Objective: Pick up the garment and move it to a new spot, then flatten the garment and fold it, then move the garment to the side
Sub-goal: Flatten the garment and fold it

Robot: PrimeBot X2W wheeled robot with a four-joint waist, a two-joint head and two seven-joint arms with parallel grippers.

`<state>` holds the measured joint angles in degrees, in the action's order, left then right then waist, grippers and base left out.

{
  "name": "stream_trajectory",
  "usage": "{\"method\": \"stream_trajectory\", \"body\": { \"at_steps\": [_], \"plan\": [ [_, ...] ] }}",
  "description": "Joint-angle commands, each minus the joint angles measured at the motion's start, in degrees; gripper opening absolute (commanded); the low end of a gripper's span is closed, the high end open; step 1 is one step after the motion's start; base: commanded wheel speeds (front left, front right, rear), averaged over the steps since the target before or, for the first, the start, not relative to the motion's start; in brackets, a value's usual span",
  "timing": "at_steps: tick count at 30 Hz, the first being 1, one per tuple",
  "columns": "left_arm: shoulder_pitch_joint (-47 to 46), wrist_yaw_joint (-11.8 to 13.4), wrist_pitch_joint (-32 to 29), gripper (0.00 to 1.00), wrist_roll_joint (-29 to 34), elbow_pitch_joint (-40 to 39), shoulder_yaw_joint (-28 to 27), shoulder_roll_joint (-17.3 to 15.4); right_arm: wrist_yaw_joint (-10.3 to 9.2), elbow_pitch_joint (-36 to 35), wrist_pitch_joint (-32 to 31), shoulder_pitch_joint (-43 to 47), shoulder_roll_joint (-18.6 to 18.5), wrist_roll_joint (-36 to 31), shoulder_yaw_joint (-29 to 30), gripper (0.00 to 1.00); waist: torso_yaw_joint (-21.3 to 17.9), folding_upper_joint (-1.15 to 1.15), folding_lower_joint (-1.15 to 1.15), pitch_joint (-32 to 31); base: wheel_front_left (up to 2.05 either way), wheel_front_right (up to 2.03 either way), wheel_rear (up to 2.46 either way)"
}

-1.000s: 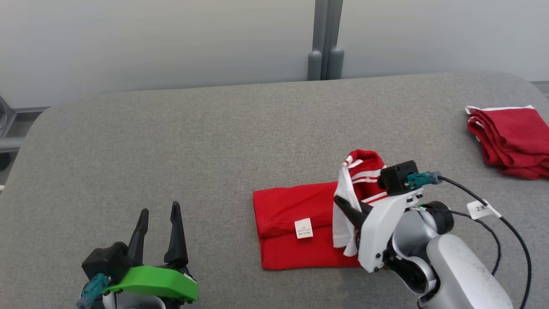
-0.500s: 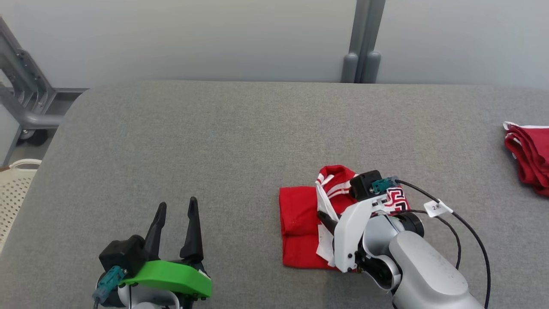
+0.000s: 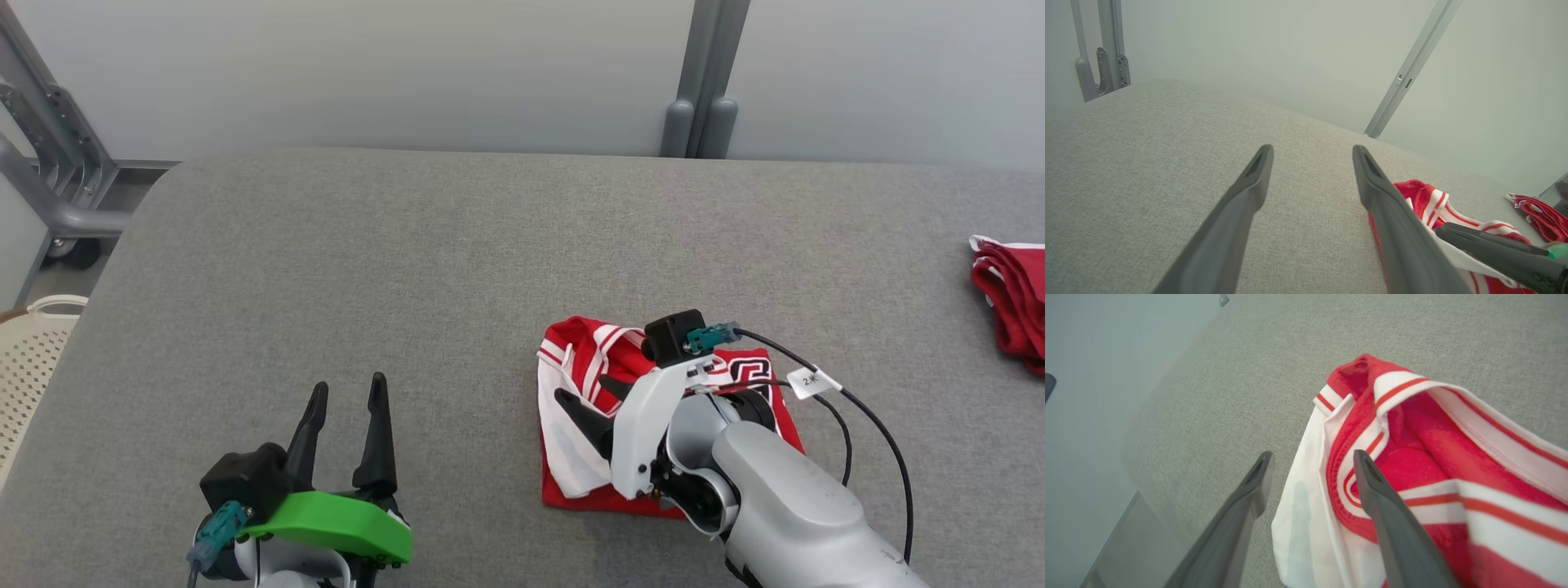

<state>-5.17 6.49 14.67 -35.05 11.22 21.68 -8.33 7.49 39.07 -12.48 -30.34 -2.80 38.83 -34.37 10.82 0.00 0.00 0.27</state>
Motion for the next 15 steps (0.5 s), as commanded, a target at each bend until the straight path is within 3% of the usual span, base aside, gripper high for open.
{"method": "stream_trajectory", "body": {
  "at_steps": [1, 8, 15],
  "plan": [
    [-0.3, 0.0, 0.1, 1.00, 0.5, -0.1, -0.3, -0.2, 0.01, -0.1, 1.1, -1.1, -0.2, 1.4, -0.6, 1.00, -0.7, 0.00, 0.00, -0.1, 0.00, 0.00, 0.00],
    [0.5, 0.4, 0.3, 1.00, 0.6, -0.8, -0.5, -0.5, 0.01, -3.8, 3.4, -1.6, -0.2, 4.8, -0.5, 1.00, -2.3, 0.00, 0.00, -0.3, 0.00, 0.00, 0.00],
    [1.4, 0.8, 0.3, 1.00, 0.7, -1.7, -0.7, -1.0, 0.00, -10.0, 5.9, 0.6, -0.2, 3.6, 4.6, 1.00, -4.0, 0.00, 0.00, -0.6, 0.00, 0.00, 0.00]
  ]
}}
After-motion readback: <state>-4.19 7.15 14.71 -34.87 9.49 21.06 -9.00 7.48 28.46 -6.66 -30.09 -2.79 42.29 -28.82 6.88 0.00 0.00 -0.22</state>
